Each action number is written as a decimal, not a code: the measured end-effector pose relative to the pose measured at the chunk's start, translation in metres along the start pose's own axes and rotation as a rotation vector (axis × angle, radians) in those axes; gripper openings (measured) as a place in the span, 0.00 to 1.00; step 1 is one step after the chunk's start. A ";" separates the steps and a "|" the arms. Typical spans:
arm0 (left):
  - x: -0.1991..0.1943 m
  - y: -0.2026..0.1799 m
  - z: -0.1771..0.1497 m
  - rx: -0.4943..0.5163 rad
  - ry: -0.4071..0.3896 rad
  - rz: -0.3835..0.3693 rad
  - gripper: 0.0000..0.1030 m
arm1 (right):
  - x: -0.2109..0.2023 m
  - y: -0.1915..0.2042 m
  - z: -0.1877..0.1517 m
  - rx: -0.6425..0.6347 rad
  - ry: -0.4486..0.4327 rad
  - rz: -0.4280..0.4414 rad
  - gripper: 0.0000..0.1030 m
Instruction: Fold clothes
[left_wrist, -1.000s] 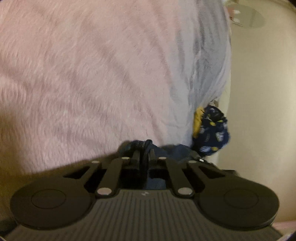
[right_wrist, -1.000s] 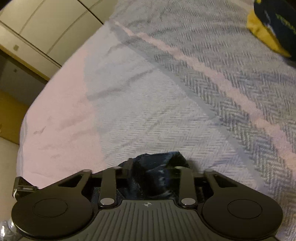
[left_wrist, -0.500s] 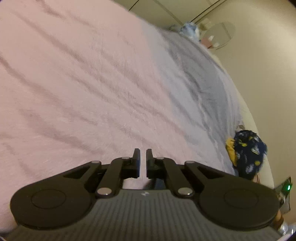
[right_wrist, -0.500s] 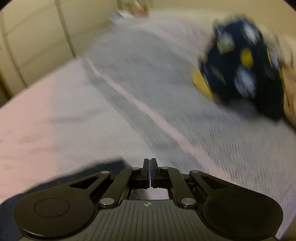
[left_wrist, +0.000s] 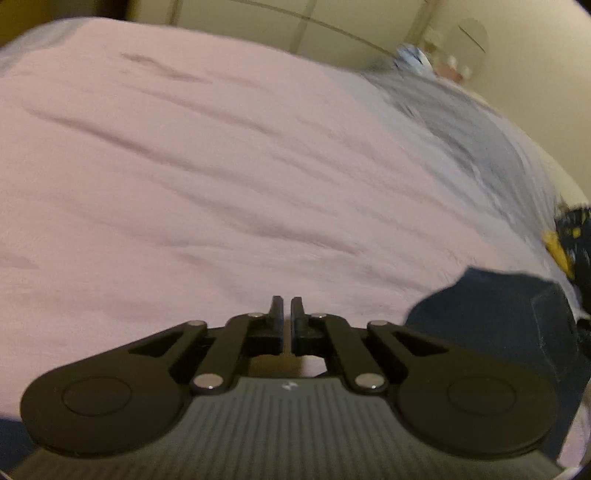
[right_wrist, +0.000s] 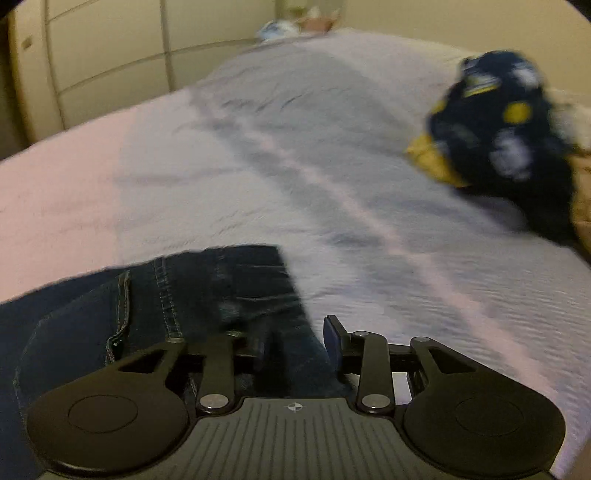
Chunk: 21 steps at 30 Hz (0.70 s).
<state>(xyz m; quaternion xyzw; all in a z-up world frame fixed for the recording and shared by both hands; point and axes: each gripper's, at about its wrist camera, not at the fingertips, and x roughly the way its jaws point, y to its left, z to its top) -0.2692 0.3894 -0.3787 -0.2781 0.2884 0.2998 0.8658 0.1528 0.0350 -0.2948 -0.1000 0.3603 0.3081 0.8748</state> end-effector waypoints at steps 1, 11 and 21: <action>-0.020 0.007 -0.002 0.016 -0.020 0.005 0.00 | -0.014 -0.004 -0.003 0.027 -0.033 0.031 0.34; -0.140 0.031 -0.099 0.005 -0.031 -0.013 0.05 | -0.076 0.035 -0.104 0.134 0.006 0.337 0.34; -0.203 0.030 -0.146 -0.159 -0.062 -0.077 0.24 | -0.052 -0.024 -0.122 0.613 0.039 0.458 0.34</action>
